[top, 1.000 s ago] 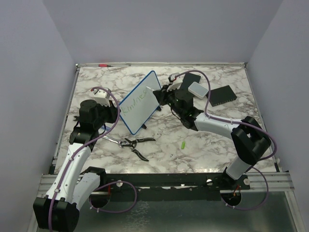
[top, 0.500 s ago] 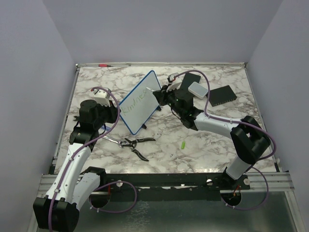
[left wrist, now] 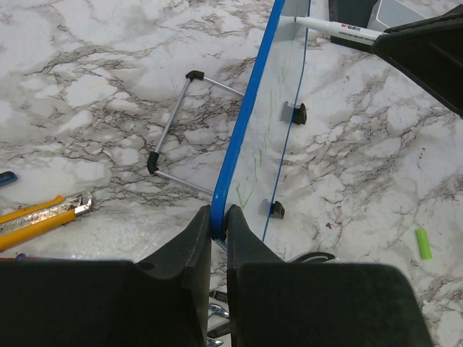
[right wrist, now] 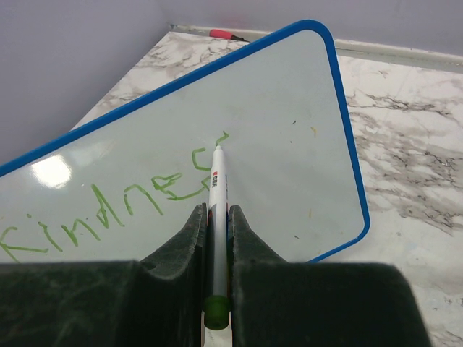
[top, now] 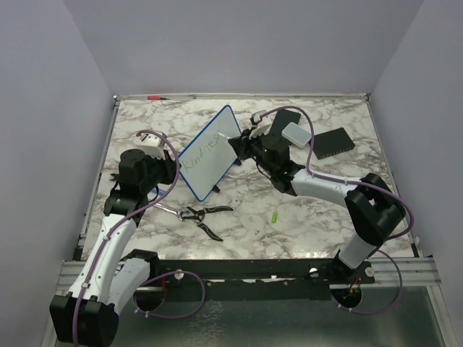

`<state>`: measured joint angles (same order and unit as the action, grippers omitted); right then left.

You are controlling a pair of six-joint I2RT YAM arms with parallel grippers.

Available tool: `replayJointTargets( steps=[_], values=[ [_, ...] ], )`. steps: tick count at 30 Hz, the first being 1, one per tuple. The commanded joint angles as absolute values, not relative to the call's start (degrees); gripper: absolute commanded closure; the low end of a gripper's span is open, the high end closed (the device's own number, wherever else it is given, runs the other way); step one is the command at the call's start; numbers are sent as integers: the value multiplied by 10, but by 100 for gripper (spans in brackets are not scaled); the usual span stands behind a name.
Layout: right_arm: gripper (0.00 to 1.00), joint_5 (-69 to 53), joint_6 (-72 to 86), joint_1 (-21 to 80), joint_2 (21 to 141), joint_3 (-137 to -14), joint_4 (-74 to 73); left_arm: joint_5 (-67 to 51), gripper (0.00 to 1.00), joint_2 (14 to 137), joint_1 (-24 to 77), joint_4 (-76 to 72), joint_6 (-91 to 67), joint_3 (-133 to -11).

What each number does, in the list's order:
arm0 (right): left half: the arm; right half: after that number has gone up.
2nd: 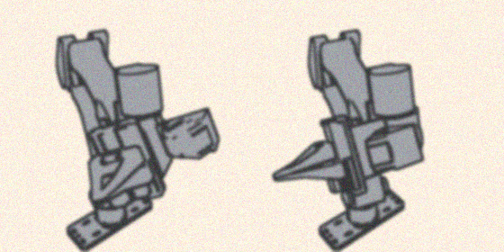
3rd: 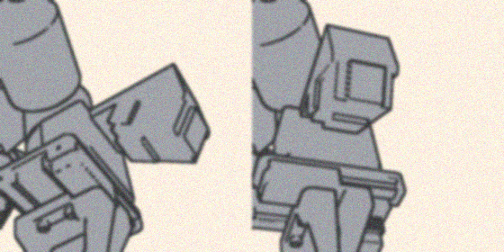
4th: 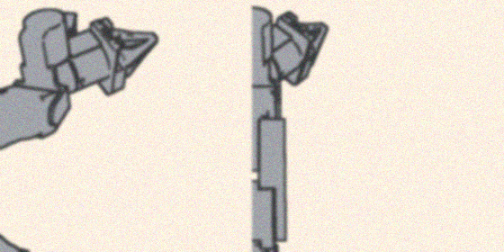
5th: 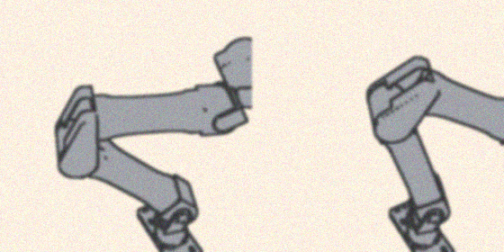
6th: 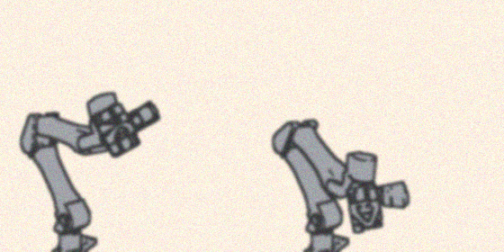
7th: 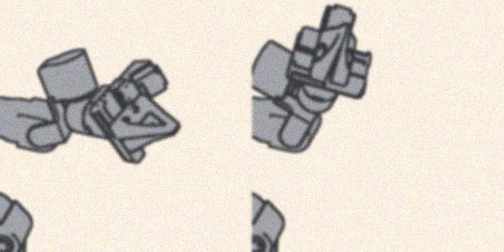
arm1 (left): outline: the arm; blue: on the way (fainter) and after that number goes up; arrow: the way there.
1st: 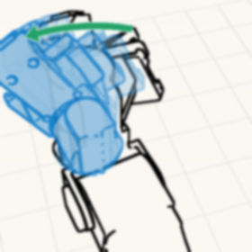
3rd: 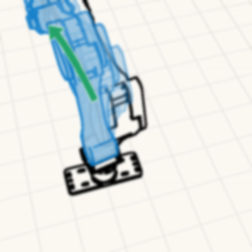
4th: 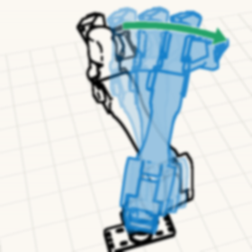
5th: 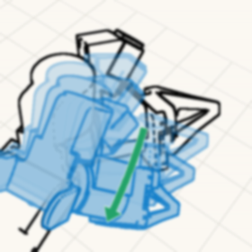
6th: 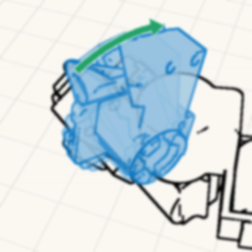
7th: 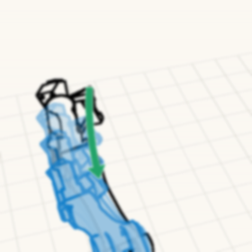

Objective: Write a sentence on the whiteboard

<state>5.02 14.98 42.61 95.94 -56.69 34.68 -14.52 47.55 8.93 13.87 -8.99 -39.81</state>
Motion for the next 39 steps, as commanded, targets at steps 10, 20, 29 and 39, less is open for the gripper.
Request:
replayJointTargets(
  steps=[10,20,29,39],
  values=[
    [99,82,159,428,969,-559,339,-137,97,471,92,144,-82,-393],
    [99,108,159,428,980,-570,331,-137,97,471,91,145,-82,-393],
    [99,94,154,428,980,-568,335,-137,97,471,92,145,-82,-393],
    [99,65,144,429,972,-550,348,-136,97,471,92,145,-82,-394]
  ],
)
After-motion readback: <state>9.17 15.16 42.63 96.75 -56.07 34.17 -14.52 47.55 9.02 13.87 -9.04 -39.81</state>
